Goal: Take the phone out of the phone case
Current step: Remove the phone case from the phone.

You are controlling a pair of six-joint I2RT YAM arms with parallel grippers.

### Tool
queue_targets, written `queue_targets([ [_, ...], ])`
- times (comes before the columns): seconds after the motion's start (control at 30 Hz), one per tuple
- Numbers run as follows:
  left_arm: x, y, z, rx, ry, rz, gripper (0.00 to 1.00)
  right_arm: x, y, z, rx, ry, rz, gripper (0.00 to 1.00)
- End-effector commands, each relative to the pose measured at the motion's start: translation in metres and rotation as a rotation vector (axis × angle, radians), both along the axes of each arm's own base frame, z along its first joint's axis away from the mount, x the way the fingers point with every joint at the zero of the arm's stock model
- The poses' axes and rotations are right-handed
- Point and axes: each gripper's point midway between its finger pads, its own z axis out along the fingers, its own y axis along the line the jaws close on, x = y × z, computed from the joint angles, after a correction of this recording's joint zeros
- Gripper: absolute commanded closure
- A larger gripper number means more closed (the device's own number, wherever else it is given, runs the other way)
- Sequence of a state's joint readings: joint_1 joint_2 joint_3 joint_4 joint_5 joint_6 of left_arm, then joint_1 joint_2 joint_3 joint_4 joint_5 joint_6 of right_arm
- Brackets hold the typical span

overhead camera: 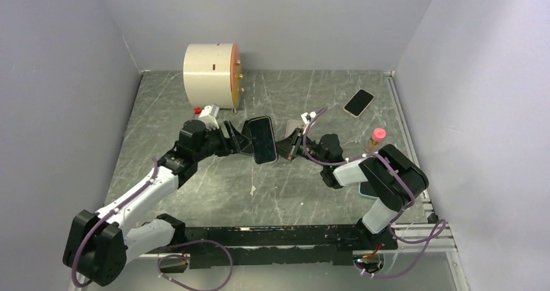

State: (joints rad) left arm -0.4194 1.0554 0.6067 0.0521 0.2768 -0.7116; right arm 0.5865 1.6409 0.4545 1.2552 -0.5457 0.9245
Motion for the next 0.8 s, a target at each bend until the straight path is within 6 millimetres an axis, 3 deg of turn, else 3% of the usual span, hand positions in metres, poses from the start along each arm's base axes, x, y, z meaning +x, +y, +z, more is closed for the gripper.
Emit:
queue_targets([
  [0.0,0.001,-0.008,0.013,0.130,-0.070,0.007,0.20,0.011,0.000,0.022,0.043,-0.049,-0.072,1.00],
  [0.37,-0.016,-0.046,0.026,0.366,-0.212,-0.075,0.19,0.019,0.002,0.006,-0.066,0.018,-0.152,1.00],
  [0.63,-0.038,-0.086,-0.001,0.597,-0.280,-0.200,0.26,0.022,0.009,-0.002,-0.135,0.089,-0.180,1.00],
  [0.77,-0.042,-0.092,-0.009,0.688,-0.315,-0.202,0.31,0.022,0.009,-0.001,-0.150,0.103,-0.189,1.00],
])
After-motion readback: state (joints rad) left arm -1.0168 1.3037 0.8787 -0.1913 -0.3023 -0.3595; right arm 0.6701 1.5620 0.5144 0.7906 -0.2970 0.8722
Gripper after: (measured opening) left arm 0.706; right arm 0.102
